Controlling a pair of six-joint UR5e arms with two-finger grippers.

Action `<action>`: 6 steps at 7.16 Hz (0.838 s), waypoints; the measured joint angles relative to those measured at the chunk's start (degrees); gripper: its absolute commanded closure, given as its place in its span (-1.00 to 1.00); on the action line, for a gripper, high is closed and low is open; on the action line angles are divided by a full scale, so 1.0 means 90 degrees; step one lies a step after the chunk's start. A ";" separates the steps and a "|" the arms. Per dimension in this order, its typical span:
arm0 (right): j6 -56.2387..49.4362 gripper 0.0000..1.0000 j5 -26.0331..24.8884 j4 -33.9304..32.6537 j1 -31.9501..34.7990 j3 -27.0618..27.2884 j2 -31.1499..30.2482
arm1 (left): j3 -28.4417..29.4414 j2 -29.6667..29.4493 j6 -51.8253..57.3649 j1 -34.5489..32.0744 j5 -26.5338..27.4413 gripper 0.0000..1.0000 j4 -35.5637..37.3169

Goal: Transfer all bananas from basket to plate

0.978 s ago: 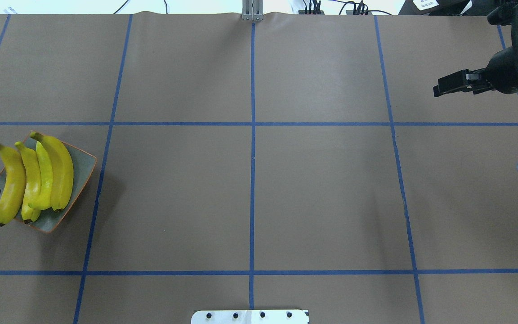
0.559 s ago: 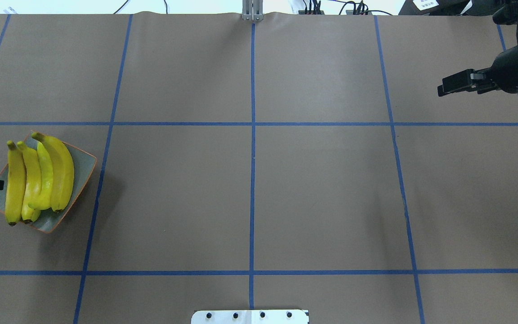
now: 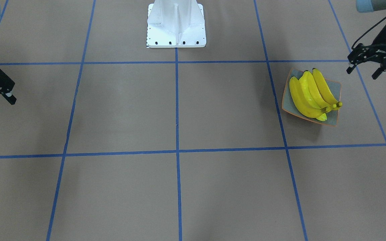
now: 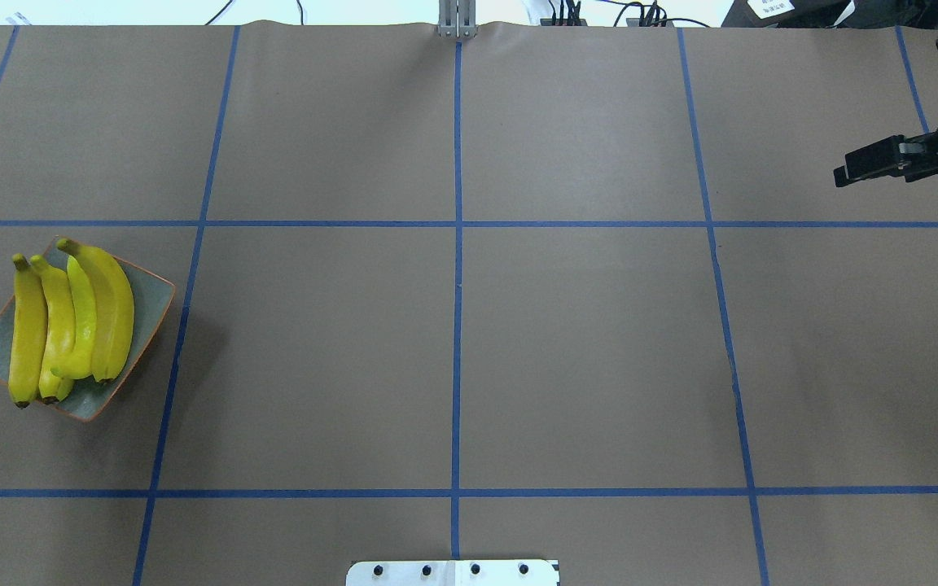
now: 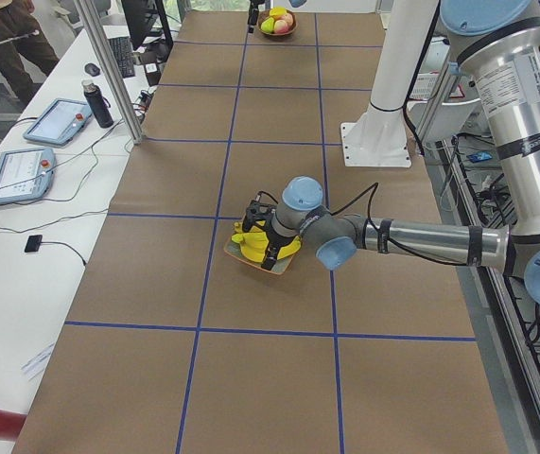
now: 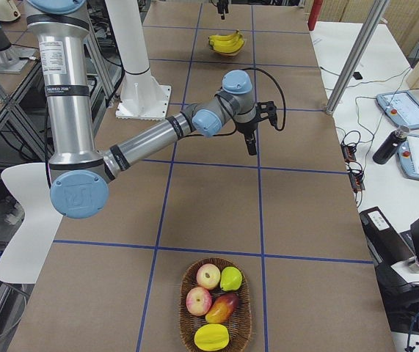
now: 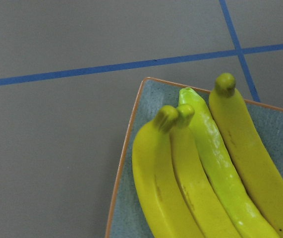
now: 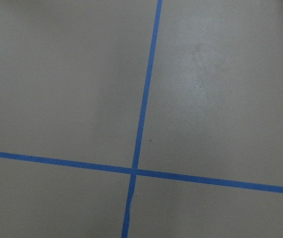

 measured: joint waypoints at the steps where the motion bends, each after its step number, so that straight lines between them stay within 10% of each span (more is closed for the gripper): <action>1: -0.0172 -1.00 0.0204 -0.0005 0.0156 -0.0040 -0.0156 | -0.0037 -0.0063 0.1222 -0.0787 -0.0313 -1.00 0.0931; 6: -0.1681 -1.00 0.1091 -0.0647 0.1105 -0.0240 -0.0639 | -0.0056 -0.0985 0.4942 -0.2712 -0.0612 -1.00 0.5019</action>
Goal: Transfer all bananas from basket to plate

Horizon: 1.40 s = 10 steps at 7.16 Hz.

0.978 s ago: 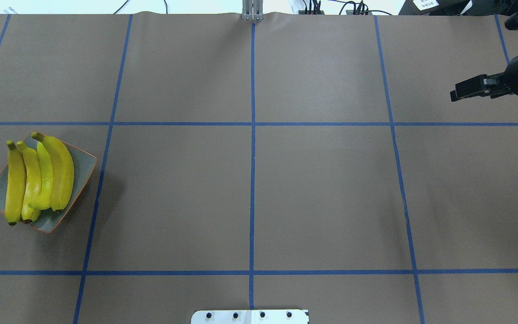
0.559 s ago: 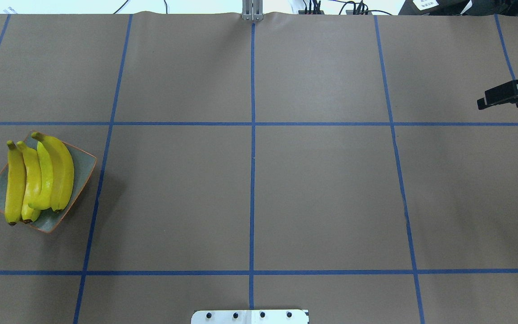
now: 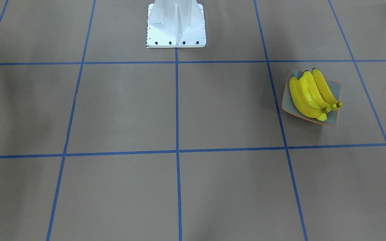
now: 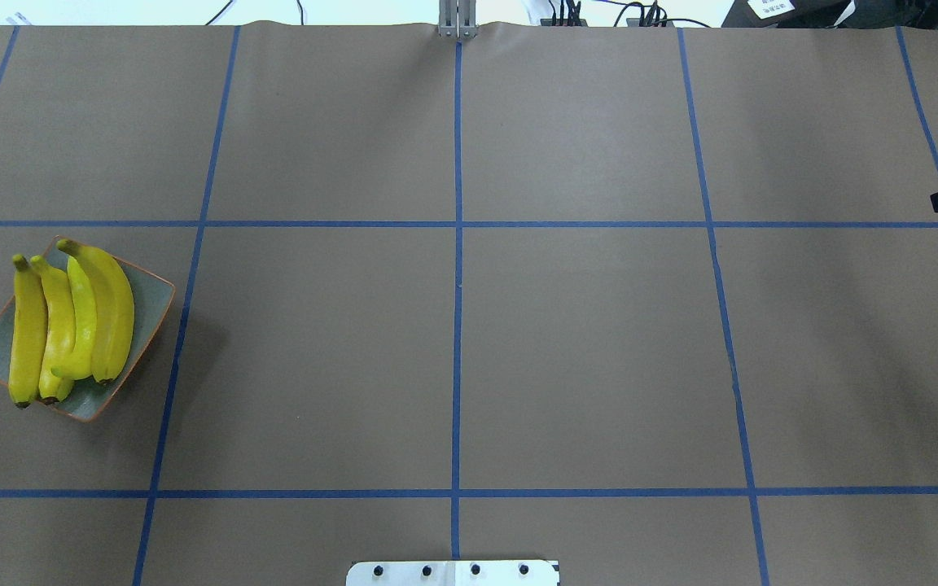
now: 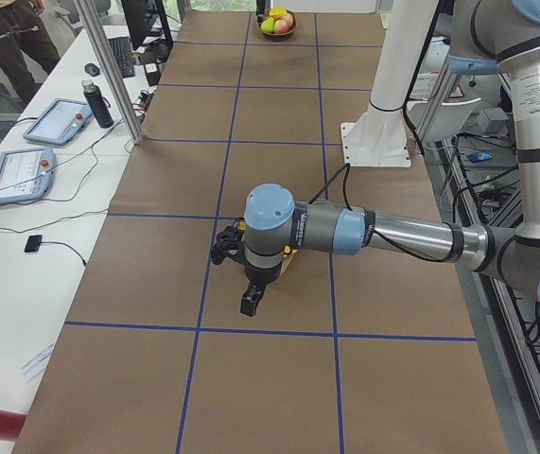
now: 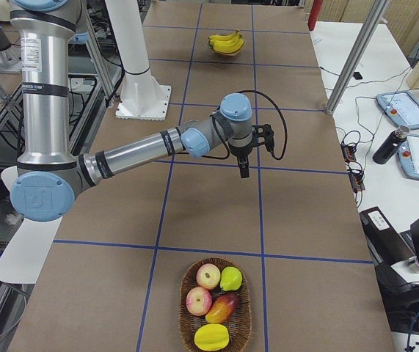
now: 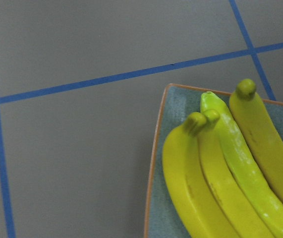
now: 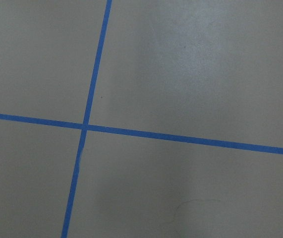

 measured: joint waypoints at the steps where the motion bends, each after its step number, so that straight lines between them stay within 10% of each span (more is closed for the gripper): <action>1: -0.0453 -1.00 0.0029 -0.0485 0.0197 -0.0018 -0.0030 | 0.0000 -0.0063 0.0057 -0.0080 -0.0001 -1.00 0.0160; 10: -0.2843 -1.00 -0.0880 -0.1381 0.1316 -0.0408 -0.1127 | -0.0012 0.0002 -0.1624 -0.0124 -0.0265 -1.00 0.0083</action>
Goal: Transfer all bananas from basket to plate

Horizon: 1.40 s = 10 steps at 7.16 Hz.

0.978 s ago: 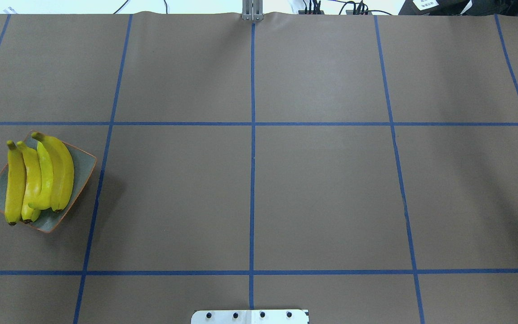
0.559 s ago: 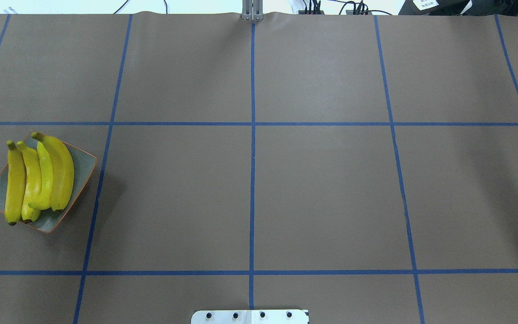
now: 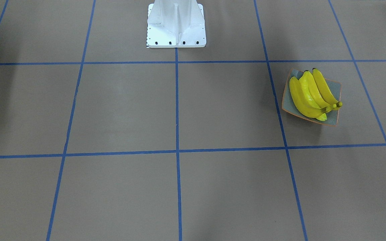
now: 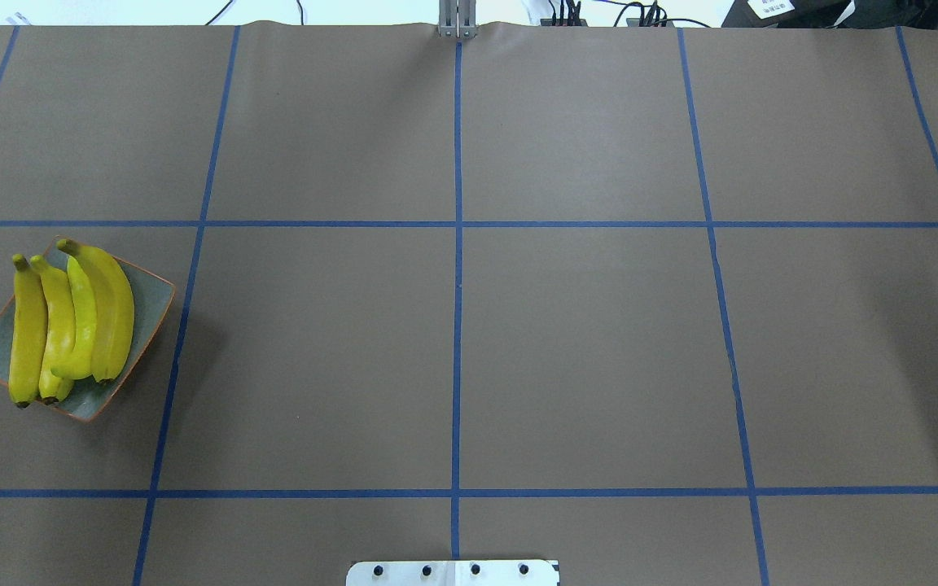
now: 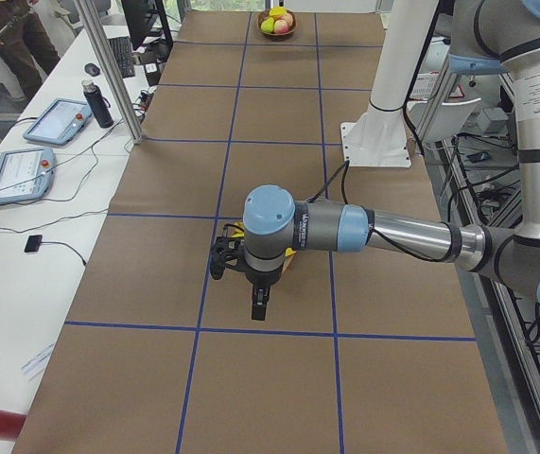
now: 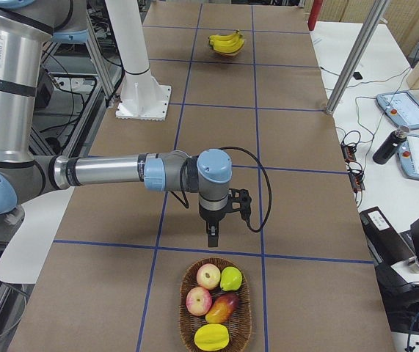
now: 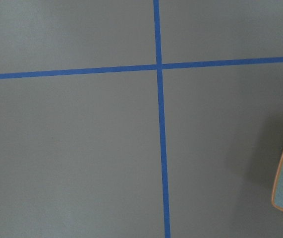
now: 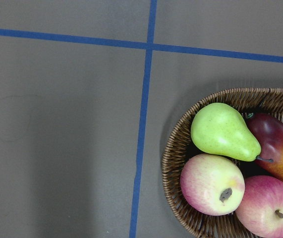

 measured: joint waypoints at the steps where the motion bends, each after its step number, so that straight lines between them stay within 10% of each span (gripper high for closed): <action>1: -0.0010 -1.00 -0.0010 0.0010 0.0017 0.0005 0.0007 | -0.0007 0.0017 0.0002 0.0001 -0.0047 -1.00 0.0001; 10: 0.0059 -1.00 0.0026 0.0024 0.0049 -0.0041 -0.0031 | -0.0183 0.0639 0.0004 0.0016 -0.0045 -1.00 -0.0007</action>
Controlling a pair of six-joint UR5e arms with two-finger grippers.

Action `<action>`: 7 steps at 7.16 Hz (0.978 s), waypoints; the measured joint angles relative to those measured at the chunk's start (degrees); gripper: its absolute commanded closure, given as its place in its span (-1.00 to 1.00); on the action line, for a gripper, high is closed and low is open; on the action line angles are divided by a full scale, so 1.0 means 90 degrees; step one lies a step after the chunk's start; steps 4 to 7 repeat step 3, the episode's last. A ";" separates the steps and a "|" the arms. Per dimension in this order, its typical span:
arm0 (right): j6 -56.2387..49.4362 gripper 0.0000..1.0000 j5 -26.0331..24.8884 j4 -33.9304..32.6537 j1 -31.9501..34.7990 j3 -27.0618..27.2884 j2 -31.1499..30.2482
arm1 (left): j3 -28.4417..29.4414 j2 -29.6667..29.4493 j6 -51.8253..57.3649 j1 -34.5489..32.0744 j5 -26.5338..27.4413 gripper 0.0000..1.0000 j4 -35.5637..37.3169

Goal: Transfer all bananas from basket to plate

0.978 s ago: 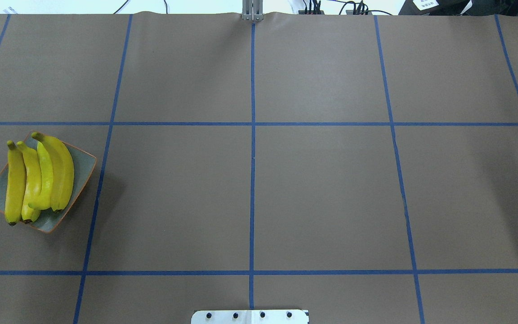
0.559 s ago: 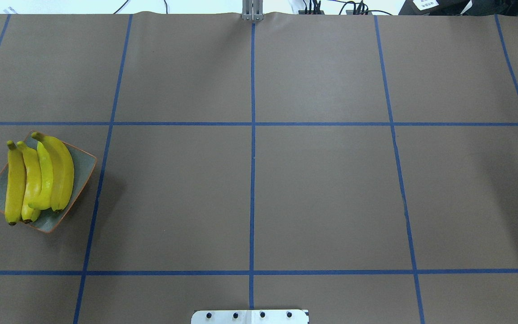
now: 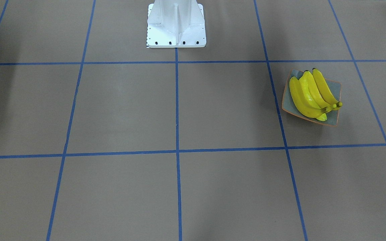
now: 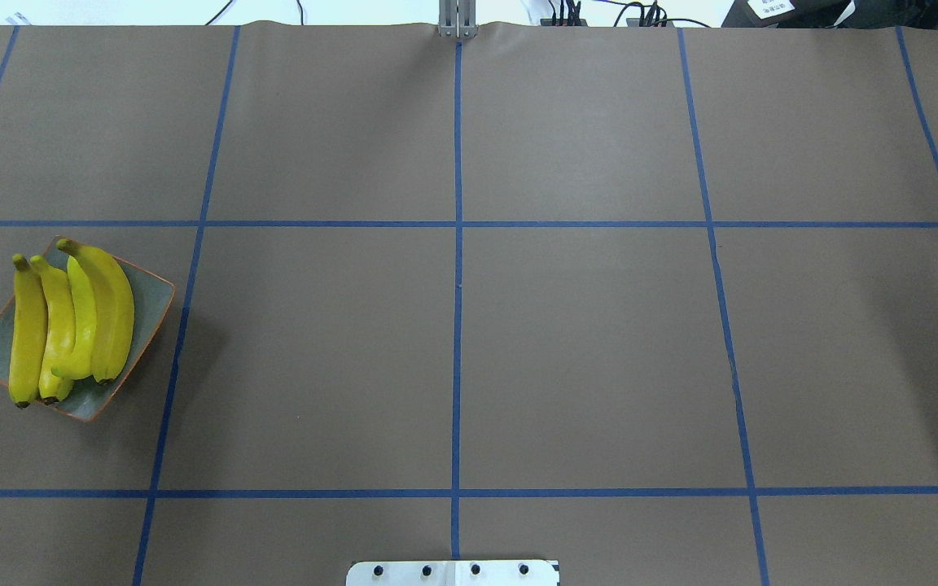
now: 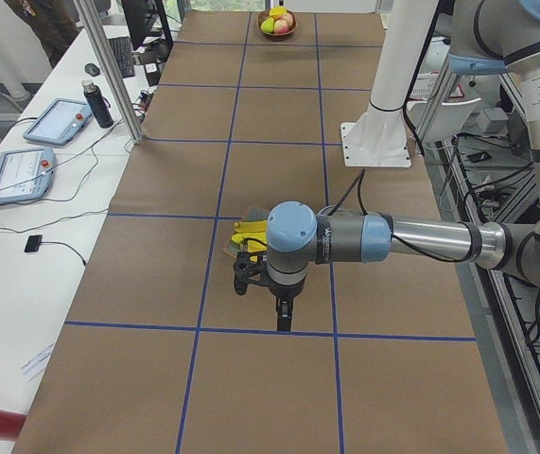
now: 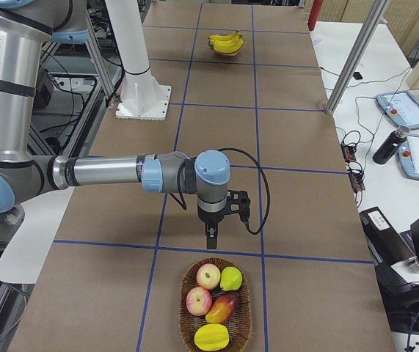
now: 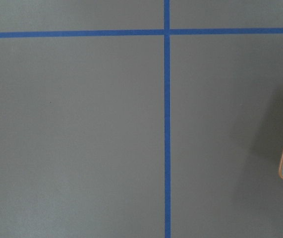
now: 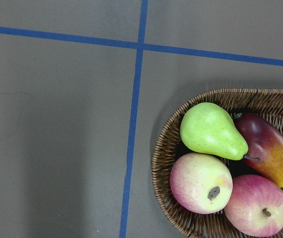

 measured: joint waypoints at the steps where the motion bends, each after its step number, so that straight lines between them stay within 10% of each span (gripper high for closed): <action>1: 0.0007 -1.00 -0.0002 -0.0002 0.0003 -0.0056 -0.0004 | -0.0083 0.0000 0.0000 0.0002 -0.0004 -1.00 0.0001; 7: 0.0001 -1.00 -0.0014 0.0001 0.0006 -0.0119 0.0000 | -0.0241 -0.0013 0.0001 0.0004 -0.0004 -1.00 0.0005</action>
